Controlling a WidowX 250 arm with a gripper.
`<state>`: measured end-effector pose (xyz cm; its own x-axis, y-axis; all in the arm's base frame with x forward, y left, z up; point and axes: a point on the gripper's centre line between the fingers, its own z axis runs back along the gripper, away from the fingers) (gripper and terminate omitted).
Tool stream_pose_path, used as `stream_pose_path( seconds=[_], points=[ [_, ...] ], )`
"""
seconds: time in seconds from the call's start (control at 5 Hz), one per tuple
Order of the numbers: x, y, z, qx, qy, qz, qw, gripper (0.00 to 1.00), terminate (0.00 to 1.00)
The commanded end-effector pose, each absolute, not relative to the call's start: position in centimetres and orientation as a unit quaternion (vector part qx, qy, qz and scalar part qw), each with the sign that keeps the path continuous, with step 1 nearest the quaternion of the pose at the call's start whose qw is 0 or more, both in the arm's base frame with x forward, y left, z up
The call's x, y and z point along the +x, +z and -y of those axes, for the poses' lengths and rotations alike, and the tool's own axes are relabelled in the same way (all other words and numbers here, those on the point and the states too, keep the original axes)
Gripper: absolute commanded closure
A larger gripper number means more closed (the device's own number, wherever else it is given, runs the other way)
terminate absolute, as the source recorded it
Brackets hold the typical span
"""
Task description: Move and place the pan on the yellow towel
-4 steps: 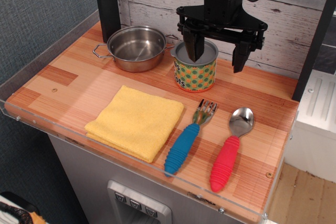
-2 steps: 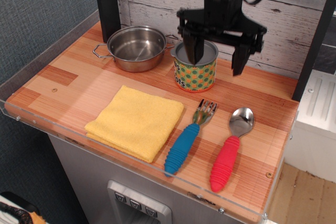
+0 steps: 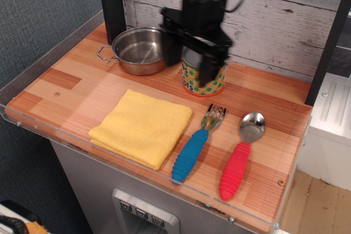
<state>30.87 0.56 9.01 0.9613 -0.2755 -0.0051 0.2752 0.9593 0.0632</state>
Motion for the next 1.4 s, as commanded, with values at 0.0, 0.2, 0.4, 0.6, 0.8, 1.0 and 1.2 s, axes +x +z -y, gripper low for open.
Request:
stream_pose_path(
  seconds=[0.0, 0.2, 0.4, 0.6, 0.8, 1.0, 1.2],
  points=[
    [32.5, 10.6, -5.5, 0.077, -0.192, 0.04, 0.978, 0.0, 0.0],
    [34.1, 9.4, -7.6, 0.093, -0.206, 0.047, 0.973, 0.0, 0.0],
    [35.4, 7.8, -8.9, 0.098, -0.236, 0.042, 0.966, 0.0, 0.0],
    [36.0, 6.5, -9.8, 0.092, -0.256, 0.047, 0.961, 0.0, 0.0],
    [36.8, 4.9, -10.0, 0.081, -0.297, 0.061, 0.949, 0.0, 0.0],
    [37.2, 3.3, -10.3, 0.08, -0.308, 0.043, 0.947, 0.0, 0.0],
    [37.4, 2.6, -10.5, 0.076, -0.315, 0.045, 0.945, 1.0, 0.0]
  ],
)
